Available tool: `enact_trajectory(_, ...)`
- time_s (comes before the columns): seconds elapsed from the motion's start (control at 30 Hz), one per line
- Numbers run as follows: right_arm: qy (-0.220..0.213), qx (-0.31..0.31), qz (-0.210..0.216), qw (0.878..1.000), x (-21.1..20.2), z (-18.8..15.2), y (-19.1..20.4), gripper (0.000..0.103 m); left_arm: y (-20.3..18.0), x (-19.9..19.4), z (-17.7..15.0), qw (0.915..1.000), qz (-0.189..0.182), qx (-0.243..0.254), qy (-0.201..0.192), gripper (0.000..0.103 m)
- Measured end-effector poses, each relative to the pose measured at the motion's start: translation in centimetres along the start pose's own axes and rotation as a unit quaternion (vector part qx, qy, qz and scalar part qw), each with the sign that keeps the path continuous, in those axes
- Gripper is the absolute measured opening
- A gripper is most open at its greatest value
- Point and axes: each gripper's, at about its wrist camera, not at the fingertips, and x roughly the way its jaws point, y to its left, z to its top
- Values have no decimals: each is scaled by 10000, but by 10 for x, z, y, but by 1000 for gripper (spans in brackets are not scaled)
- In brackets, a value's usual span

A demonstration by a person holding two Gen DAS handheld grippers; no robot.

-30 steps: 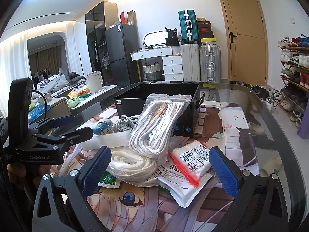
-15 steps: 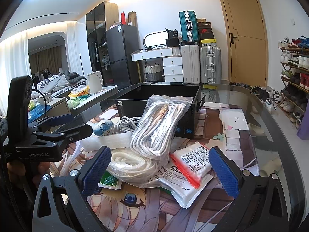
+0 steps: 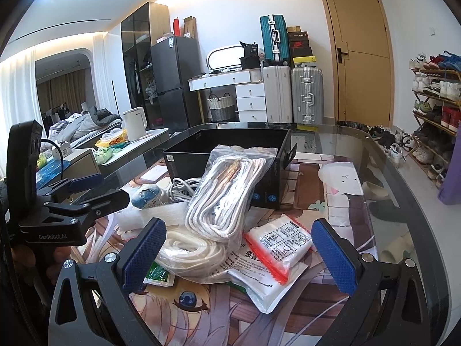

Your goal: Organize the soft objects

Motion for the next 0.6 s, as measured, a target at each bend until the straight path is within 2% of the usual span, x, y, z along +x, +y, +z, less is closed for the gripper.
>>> enact_trajectory(0.23,190,16,-308,9993,4,-1,-9,103,1,1,0,10000,-8,2,15,103)
enact_trajectory(0.6,576,50,-538,9969,11,-1,-30,103,4,3,1,10000,23,-4,43,103)
